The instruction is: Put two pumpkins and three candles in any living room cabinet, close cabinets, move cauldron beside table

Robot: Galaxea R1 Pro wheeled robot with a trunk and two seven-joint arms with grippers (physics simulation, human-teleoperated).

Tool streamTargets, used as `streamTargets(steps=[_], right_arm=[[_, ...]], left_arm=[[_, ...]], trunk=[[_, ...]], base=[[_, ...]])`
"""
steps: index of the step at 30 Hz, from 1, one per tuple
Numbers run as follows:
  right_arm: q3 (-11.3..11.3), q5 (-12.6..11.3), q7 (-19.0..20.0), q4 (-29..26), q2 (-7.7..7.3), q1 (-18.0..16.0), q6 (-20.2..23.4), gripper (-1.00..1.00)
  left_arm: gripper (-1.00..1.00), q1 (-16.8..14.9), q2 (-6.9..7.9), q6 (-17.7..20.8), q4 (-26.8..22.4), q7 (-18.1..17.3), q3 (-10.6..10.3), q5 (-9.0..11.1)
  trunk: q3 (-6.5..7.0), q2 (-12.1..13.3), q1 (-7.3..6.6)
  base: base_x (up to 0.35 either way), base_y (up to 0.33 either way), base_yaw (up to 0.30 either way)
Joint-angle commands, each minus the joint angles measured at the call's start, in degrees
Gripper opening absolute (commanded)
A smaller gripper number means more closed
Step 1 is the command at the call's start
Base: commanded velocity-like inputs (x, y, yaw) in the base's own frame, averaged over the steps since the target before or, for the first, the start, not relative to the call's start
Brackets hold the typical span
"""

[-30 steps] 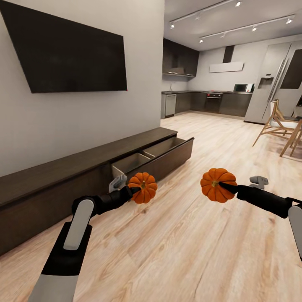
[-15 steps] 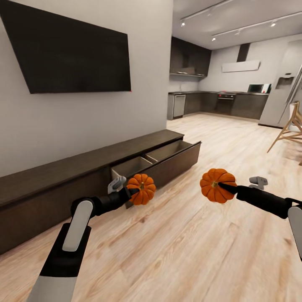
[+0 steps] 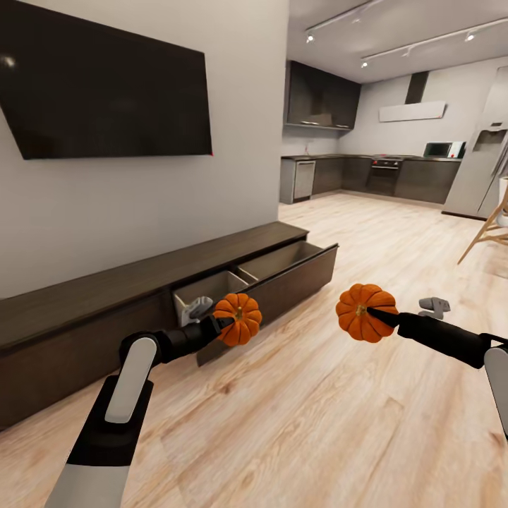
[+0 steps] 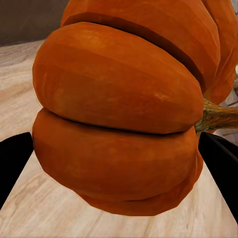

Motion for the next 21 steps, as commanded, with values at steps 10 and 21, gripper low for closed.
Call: streamTargets(steps=[10,21], right_arm=[[-0.2,-0.4,0.4,0.0,-0.08,0.0,0.4,-1.00],[0.6,-0.4,0.4,0.0,-0.32,0.0,0.1,-1.00]], left_arm=[[-1.00,0.0,-0.04,0.0,0.1,0.7,0.0,1.1],[-1.00,-0.1,-0.04,0.0,0.4,0.7,0.0,1.1]], trunk=[[-0.05,0.0,0.01],[-0.05,0.0,0.01]], base=[[0.265,-0.225,0.000],[0.292,-0.200,0.000]])
